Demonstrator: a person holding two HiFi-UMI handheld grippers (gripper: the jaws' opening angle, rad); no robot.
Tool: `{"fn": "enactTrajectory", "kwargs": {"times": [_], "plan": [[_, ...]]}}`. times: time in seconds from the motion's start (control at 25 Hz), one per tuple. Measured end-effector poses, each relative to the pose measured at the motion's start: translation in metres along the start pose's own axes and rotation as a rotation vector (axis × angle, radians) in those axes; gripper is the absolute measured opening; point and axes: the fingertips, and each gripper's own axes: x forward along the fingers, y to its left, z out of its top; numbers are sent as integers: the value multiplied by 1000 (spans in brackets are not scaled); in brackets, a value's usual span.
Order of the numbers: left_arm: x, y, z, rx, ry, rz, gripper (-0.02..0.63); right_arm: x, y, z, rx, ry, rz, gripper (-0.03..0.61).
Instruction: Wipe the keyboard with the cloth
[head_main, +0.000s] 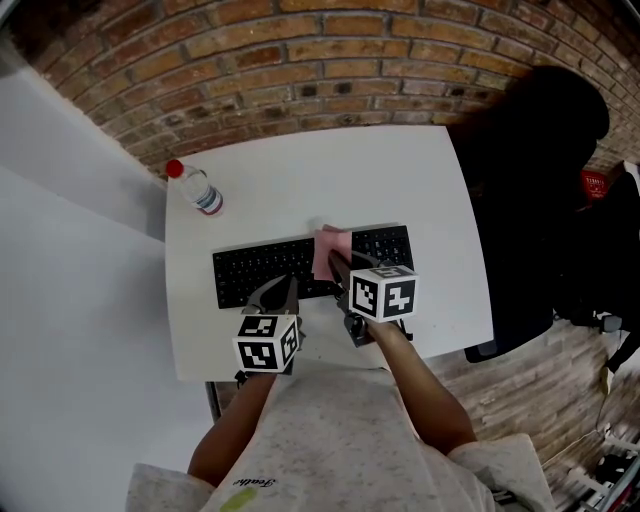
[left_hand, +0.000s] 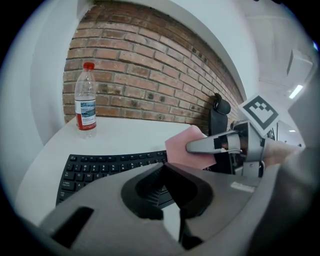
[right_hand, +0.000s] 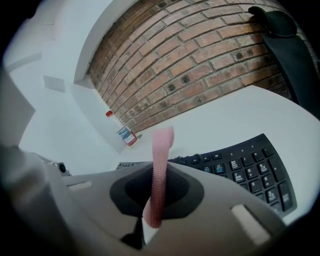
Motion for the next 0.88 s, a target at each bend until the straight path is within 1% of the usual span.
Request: {"fn": "enactTrajectory", "kwargs": {"times": [0.88], "plan": [[34, -57, 5, 8, -12, 1, -9, -47, -75, 18, 74, -49, -9, 21]]}}
